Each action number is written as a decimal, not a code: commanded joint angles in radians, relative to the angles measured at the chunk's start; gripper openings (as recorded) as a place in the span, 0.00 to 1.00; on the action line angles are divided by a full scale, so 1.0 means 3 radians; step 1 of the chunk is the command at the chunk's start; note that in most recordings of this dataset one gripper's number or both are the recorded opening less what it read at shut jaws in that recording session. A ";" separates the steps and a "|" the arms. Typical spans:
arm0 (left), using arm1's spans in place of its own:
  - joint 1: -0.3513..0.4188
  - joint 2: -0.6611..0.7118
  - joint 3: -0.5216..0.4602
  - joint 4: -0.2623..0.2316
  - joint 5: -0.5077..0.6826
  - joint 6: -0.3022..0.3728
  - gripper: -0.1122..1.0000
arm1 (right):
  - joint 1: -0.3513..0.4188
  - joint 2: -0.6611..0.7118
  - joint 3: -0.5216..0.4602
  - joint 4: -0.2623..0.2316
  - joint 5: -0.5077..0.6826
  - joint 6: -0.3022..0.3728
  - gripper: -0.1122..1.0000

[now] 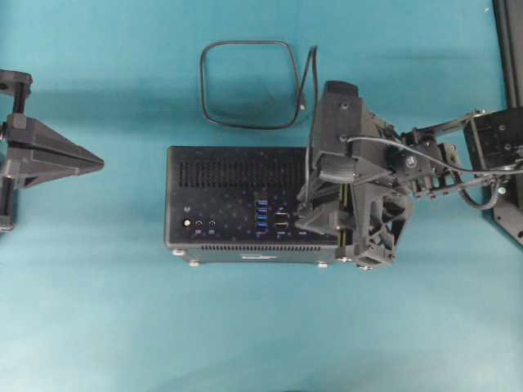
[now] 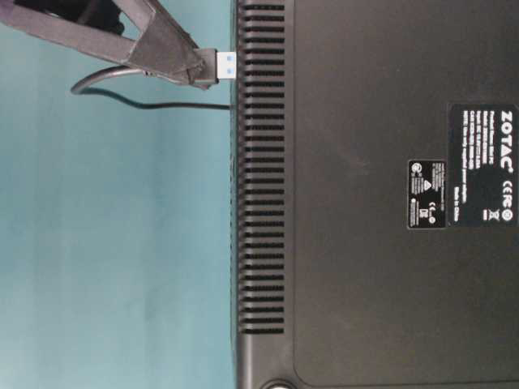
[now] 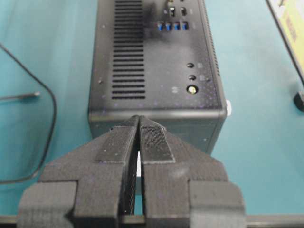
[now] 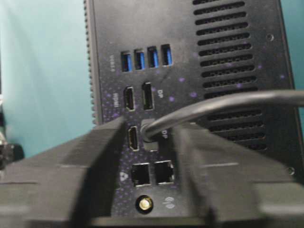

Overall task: Insert the USB into the PC box with both arms.
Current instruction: 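Grasp the USB plug with the right gripper and pull it out, then carry the plug left and align it over the blue USB ports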

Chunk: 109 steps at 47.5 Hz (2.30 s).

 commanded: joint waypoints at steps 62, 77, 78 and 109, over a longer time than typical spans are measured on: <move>-0.0005 0.0000 -0.0092 0.0010 -0.0072 0.0010 0.10 | 0.0051 0.0297 -0.0496 -0.0711 -0.0133 0.0015 0.17; -0.0005 0.0061 -0.0072 0.0010 -0.0174 0.0010 0.10 | 0.0036 0.0358 -0.0486 -0.0747 -0.0153 0.0010 0.17; -0.0005 0.0061 -0.0072 0.0010 -0.0174 0.0010 0.10 | 0.0036 0.0363 -0.0491 -0.0747 -0.0148 0.0010 0.17; -0.0005 0.0041 -0.0041 0.0005 -0.0174 0.0005 0.10 | 0.0066 0.0445 -0.0511 -0.0844 0.0051 0.0010 0.17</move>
